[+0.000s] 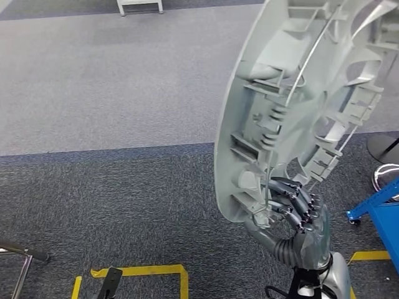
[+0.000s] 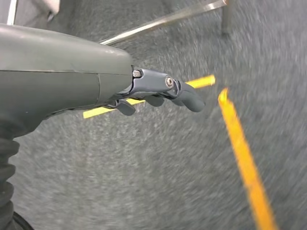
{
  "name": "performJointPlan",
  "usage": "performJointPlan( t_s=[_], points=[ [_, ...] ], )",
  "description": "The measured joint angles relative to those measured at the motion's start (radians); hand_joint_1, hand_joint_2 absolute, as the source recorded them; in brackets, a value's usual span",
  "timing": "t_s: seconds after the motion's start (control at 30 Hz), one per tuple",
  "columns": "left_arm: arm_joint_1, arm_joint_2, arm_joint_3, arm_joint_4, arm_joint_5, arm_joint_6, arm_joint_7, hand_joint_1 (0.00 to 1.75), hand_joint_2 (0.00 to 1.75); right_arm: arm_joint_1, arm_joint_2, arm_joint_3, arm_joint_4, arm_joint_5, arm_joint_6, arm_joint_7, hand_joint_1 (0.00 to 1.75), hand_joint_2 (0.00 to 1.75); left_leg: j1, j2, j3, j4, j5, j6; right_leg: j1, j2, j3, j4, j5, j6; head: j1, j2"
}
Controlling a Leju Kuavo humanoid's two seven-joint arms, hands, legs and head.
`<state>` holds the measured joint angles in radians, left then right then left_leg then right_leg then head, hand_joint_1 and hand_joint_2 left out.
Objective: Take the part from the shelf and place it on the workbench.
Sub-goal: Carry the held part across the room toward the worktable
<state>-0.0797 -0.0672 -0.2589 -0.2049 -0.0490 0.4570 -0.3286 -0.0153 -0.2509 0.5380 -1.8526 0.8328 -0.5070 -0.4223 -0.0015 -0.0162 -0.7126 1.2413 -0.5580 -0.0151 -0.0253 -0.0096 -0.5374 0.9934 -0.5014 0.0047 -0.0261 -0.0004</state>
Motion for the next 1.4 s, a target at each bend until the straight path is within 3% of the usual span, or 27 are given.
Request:
performJointPlan(
  t_s=[0.07, 0.1, 0.13, 0.2, 0.27, 0.33, 0.37, 0.43, 0.5, 0.57, 0.6, 0.63, 0.7, 0.77, 0.83, 0.87, 0.93, 1.0, 1.07, 1.1, 1.13, 1.17, 1.23, 1.27, 1.33, 1.37, 1.4],
  points=[
    [-0.001, -0.004, 0.013, 0.000, 0.011, 0.004, -0.026, 0.00, 1.75, -0.020, 0.000, 0.004, 0.001, -0.005, 0.024, 0.001, 1.75, 1.75, 0.006, 0.006, -0.035, 0.070, -0.009, -0.005, 0.000, -0.025, 0.004, 0.001, -0.004, 0.001, -0.002, 0.000],
    [-0.001, -0.006, 0.017, 0.000, 0.011, 0.003, -0.030, 0.00, 1.75, -0.030, 0.001, 0.007, 0.002, -0.005, 0.033, 0.001, 1.75, 1.75, 0.007, 0.010, -0.023, 0.044, 0.016, -0.006, 0.000, -0.038, 0.008, 0.001, -0.007, 0.002, -0.003, 0.000],
    [-0.001, -0.008, 0.018, 0.000, 0.009, 0.002, -0.031, 0.00, 1.75, -0.039, 0.001, 0.010, 0.003, -0.005, 0.039, 0.002, 1.75, 1.75, 0.008, 0.020, 0.007, -0.019, 0.055, -0.006, 0.000, -0.050, 0.014, 0.001, -0.011, 0.005, -0.004, 0.000],
    [-0.002, -0.013, 0.020, 0.000, 0.004, 0.001, -0.032, 0.00, 1.75, -0.053, 0.004, 0.015, 0.005, -0.005, 0.043, 0.001, 1.75, 1.75, 0.000, 0.067, 0.074, -0.156, 0.109, 0.002, 0.005, -0.074, 0.024, 0.002, -0.021, 0.014, -0.006, 0.000],
    [-0.003, -0.017, 0.021, 0.000, 0.002, 0.000, -0.034, 0.00, 1.75, -0.065, 0.006, 0.020, 0.007, -0.005, 0.043, 0.001, 1.75, 1.75, -0.009, 0.096, 0.095, -0.208, 0.114, 0.016, 0.014, -0.095, 0.029, 0.002, -0.028, 0.024, -0.006, 0.000],
    [-0.001, -0.019, 0.022, 0.000, 0.002, 0.000, -0.034, 0.00, 1.75, -0.072, 0.007, 0.025, 0.008, -0.005, 0.043, 0.000, 1.75, 1.75, -0.009, 0.076, 0.091, -0.211, 0.113, 0.031, 0.016, -0.116, 0.034, 0.000, -0.035, 0.033, -0.005, 0.000],
    [0.001, -0.019, 0.024, 0.000, 0.002, 0.001, -0.034, 0.00, 1.75, -0.074, 0.007, 0.027, 0.009, -0.005, 0.043, 0.000, 1.75, 1.75, -0.007, 0.064, 0.091, -0.212, 0.114, 0.038, 0.014, -0.107, 0.033, 0.005, -0.044, 0.038, -0.004, 0.000],
    [0.000, -0.018, 0.027, 0.000, 0.001, 0.003, -0.031, 0.00, 1.75, -0.077, 0.008, 0.031, 0.009, -0.008, 0.042, 0.000, 1.75, 1.75, -0.002, 0.039, 0.092, -0.216, 0.116, 0.051, 0.009, -0.054, 0.004, 0.070, -0.087, 0.044, -0.001, 0.000],
    [-0.001, -0.015, 0.032, 0.000, 0.001, 0.003, -0.025, 0.00, 1.75, -0.077, 0.008, 0.034, 0.011, -0.015, 0.040, -0.001, 1.75, 1.75, -0.002, 0.013, 0.092, -0.216, 0.116, 0.058, 0.007, -0.003, -0.068, 0.211, -0.148, 0.045, 0.001, 0.000],
    [0.002, -0.013, 0.037, 0.000, 0.001, -0.001, -0.014, 0.00, 1.75, -0.075, 0.008, 0.038, 0.015, -0.019, 0.040, -0.002, 1.75, 1.75, -0.004, -0.016, 0.093, -0.215, 0.116, 0.059, 0.008, 0.007, -0.129, 0.306, -0.161, 0.043, 0.001, 0.000],
    [0.004, -0.011, 0.039, 0.000, 0.001, -0.003, -0.009, 0.00, 1.75, -0.075, 0.008, 0.040, 0.016, -0.020, 0.040, -0.002, 1.75, 1.75, -0.004, -0.031, 0.094, -0.215, 0.116, 0.059, 0.008, 0.009, -0.134, 0.295, -0.136, 0.041, 0.001, 0.000],
    [0.006, -0.008, 0.041, 0.000, 0.002, -0.005, -0.005, 0.00, 1.75, -0.075, 0.008, 0.041, 0.017, -0.021, 0.039, -0.002, 1.75, 1.75, -0.004, -0.046, 0.095, -0.215, 0.115, 0.059, 0.008, 0.016, -0.118, 0.242, -0.093, 0.037, 0.001, 0.000],
    [0.008, -0.006, 0.044, 0.000, 0.002, -0.011, -0.002, 0.00, 1.75, -0.075, 0.008, 0.043, 0.018, -0.021, 0.039, -0.002, 1.75, 1.75, -0.005, -0.074, 0.096, -0.212, 0.115, 0.056, 0.005, 0.054, -0.066, 0.104, -0.017, 0.029, 0.001, 0.000],
    [0.010, -0.007, 0.044, 0.000, 0.002, -0.022, 0.003, 0.00, 1.75, -0.075, 0.008, 0.045, 0.019, -0.020, 0.037, -0.002, 1.75, 1.75, -0.003, -0.097, 0.087, -0.208, 0.117, 0.047, 0.004, 0.085, -0.032, 0.033, 0.000, 0.025, 0.000, 0.000],
    [0.017, -0.009, 0.045, 0.000, 0.002, -0.033, 0.007, 0.00, 1.75, -0.075, 0.008, 0.046, 0.021, -0.021, 0.036, -0.002, 1.75, 1.75, 0.001, -0.116, 0.080, -0.208, 0.122, 0.034, 0.004, 0.075, -0.022, 0.022, -0.005, 0.021, 0.000, 0.000],
    [0.020, -0.010, 0.045, 0.000, 0.003, -0.037, 0.008, 0.00, 1.75, -0.076, 0.008, 0.046, 0.021, -0.023, 0.037, -0.002, 1.75, 1.75, 0.000, -0.108, 0.077, -0.205, 0.119, 0.028, 0.003, 0.064, -0.019, 0.018, -0.003, 0.017, -0.001, 0.000],
    [0.022, -0.012, 0.045, 0.000, 0.005, -0.045, 0.006, 0.00, 1.75, -0.078, 0.009, 0.045, 0.022, -0.030, 0.038, -0.001, 1.75, 1.75, -0.003, -0.059, 0.057, -0.155, 0.086, 0.017, -0.001, 0.037, -0.011, 0.011, -0.001, 0.005, -0.009, 0.000],
    [0.020, -0.016, 0.045, 0.000, 0.006, -0.055, 0.000, 0.00, 1.75, -0.080, 0.009, 0.045, 0.023, -0.034, 0.038, -0.002, 1.75, 1.75, 0.001, -0.007, 0.001, -0.030, 0.022, 0.008, -0.001, 0.009, -0.007, 0.010, -0.004, -0.001, -0.017, 0.000],
    [0.020, -0.018, 0.046, 0.000, 0.007, -0.063, -0.007, 0.00, 1.75, -0.080, 0.009, 0.045, 0.024, -0.034, 0.038, -0.002, 1.75, 1.75, 0.009, 0.006, -0.044, 0.070, -0.009, 0.000, 0.000, -0.019, -0.004, 0.010, -0.007, -0.001, -0.018, 0.000],
    [0.020, -0.018, 0.046, 0.000, 0.007, -0.065, -0.010, 0.00, 1.75, -0.080, 0.009, 0.045, 0.025, -0.034, 0.038, -0.003, 1.75, 1.75, 0.012, 0.008, -0.042, 0.069, 0.003, -0.002, -0.001, -0.032, -0.002, 0.010, -0.009, 0.001, -0.018, 0.000],
    [0.021, -0.018, 0.046, 0.000, 0.008, -0.066, -0.011, 0.00, 1.75, -0.080, 0.009, 0.046, 0.026, -0.034, 0.038, -0.003, 1.75, 1.75, 0.014, 0.013, -0.020, 0.027, 0.032, -0.003, -0.001, -0.044, 0.002, 0.010, -0.012, 0.003, -0.018, 0.000],
    [0.021, -0.018, 0.047, 0.000, 0.008, -0.068, -0.012, 0.00, 1.75, -0.080, 0.009, 0.046, 0.026, -0.035, 0.038, -0.003, 1.75, 1.75, 0.014, 0.028, 0.016, -0.042, 0.068, -0.003, -0.001, -0.055, 0.006, 0.010, -0.016, 0.007, -0.018, 0.000],
    [0.018, -0.019, 0.050, 0.000, 0.009, -0.075, -0.015, 0.00, 1.75, -0.081, 0.009, 0.045, 0.027, -0.037, 0.038, -0.005, 1.75, 1.75, 0.006, 0.071, 0.076, -0.161, 0.107, 0.003, 0.004, -0.075, 0.014, 0.012, -0.024, 0.018, -0.019, 0.000],
    [0.017, -0.020, 0.051, 0.000, 0.009, -0.079, -0.017, 0.00, 1.75, -0.082, 0.009, 0.045, 0.027, -0.037, 0.037, -0.006, 1.75, 1.75, 0.002, 0.085, 0.090, -0.191, 0.110, 0.009, 0.008, -0.084, 0.016, 0.012, -0.028, 0.024, -0.019, 0.000],
    [0.016, -0.021, 0.054, 0.000, 0.012, -0.083, -0.018, 0.00, 1.75, -0.084, 0.009, 0.046, 0.028, -0.048, 0.040, -0.016, 1.75, 1.75, -0.002, 0.078, 0.089, -0.201, 0.104, 0.023, 0.012, -0.102, 0.021, 0.009, -0.032, 0.035, -0.019, 0.000],
    [0.017, -0.022, 0.057, 0.000, 0.017, -0.083, -0.019, 0.00, 1.75, -0.088, 0.009, 0.046, 0.030, -0.064, 0.045, -0.027, 1.75, 1.75, -0.001, 0.070, 0.089, -0.203, 0.104, 0.030, 0.010, -0.102, 0.022, 0.008, -0.037, 0.041, -0.018, 0.000],
    [0.018, -0.023, 0.062, 0.000, 0.026, -0.079, -0.022, 0.00, 1.75, -0.097, 0.009, 0.046, 0.036, -0.089, 0.053, -0.042, 1.75, 1.75, 0.001, 0.062, 0.091, -0.206, 0.105, 0.037, 0.008, -0.086, 0.018, 0.019, -0.048, 0.046, -0.018, 0.000]
  ],
)
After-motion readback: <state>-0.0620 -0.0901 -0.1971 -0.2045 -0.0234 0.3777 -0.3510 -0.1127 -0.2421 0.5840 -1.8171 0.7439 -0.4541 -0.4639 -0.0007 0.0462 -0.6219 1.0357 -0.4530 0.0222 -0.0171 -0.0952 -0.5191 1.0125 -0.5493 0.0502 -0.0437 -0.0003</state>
